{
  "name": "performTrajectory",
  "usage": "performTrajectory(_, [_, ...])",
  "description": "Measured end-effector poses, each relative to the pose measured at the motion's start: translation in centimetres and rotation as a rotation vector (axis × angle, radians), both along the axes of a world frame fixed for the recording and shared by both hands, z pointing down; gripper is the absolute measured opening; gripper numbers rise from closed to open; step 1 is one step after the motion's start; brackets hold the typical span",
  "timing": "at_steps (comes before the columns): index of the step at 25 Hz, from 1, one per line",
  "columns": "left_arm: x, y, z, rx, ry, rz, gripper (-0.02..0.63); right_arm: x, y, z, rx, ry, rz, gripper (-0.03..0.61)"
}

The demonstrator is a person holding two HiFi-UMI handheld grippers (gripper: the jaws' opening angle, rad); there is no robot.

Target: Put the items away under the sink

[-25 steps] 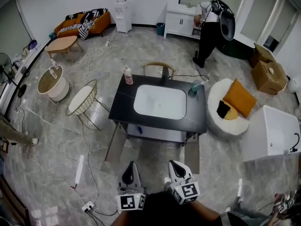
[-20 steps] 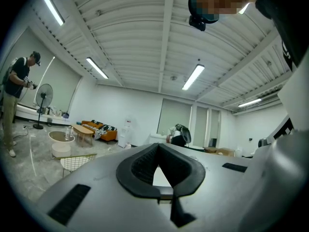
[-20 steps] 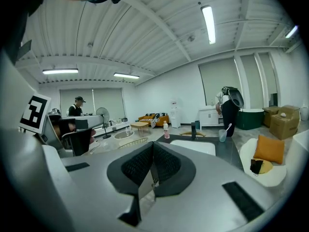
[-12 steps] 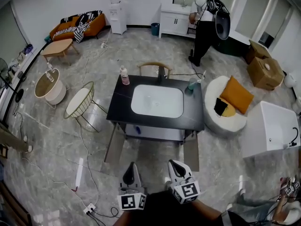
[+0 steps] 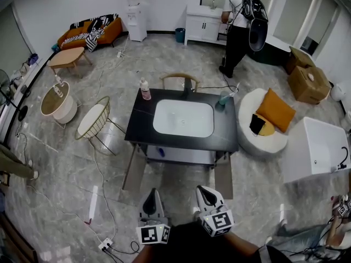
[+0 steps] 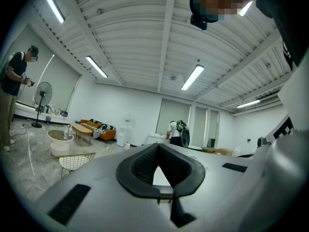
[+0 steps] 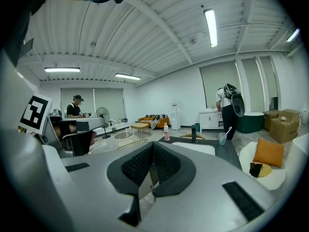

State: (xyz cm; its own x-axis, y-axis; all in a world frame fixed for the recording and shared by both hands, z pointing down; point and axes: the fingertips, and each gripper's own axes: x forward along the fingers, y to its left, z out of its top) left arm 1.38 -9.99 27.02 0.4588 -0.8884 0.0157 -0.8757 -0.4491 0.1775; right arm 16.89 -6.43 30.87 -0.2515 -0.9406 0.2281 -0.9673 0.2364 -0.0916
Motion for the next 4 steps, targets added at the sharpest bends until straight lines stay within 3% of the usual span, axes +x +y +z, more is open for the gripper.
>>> performTrajectory(4, [-0.23,0.41,-0.13,0.001,0.0,-0.008,0.012,-0.23,0.36,-0.33,0.002,-0.001,-0.006,0.011])
